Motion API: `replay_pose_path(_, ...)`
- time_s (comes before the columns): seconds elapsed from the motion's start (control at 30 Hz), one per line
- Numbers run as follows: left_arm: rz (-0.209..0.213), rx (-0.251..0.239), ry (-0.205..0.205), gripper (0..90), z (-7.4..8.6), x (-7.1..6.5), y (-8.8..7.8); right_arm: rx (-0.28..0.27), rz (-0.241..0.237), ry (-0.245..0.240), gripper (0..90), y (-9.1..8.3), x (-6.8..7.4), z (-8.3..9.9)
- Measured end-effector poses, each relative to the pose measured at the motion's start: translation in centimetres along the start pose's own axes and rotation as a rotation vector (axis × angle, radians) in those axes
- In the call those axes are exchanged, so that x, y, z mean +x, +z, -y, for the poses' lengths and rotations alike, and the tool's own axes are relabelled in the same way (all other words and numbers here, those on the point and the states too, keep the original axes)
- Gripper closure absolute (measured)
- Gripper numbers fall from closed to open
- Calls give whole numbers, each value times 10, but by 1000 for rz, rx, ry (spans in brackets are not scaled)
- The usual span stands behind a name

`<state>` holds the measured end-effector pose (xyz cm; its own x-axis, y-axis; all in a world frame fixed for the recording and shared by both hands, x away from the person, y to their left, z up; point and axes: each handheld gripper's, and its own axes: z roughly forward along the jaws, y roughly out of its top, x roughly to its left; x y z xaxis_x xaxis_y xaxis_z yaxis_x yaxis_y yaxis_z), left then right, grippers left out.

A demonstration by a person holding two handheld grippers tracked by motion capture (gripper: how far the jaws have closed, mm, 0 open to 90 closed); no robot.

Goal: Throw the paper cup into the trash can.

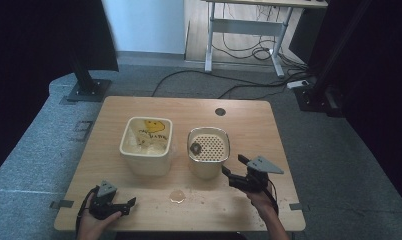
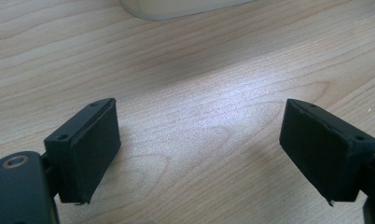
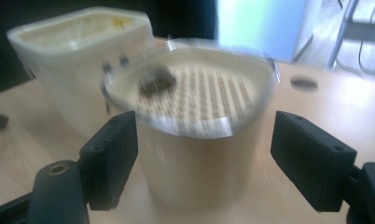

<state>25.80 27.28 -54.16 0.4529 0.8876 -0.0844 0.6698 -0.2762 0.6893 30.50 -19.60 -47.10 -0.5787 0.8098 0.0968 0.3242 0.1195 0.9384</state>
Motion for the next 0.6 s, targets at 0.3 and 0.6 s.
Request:
replay_pose_path(0.3, -14, 2, -1, 121, -2, 3, 3, 87, 105, 56, 234, -7, -25, 49)
replay_pose_path(0.6, -18, 7, 10, 120, -5, 4, 8, 144, 121, 44, 231, -3, -23, 61)
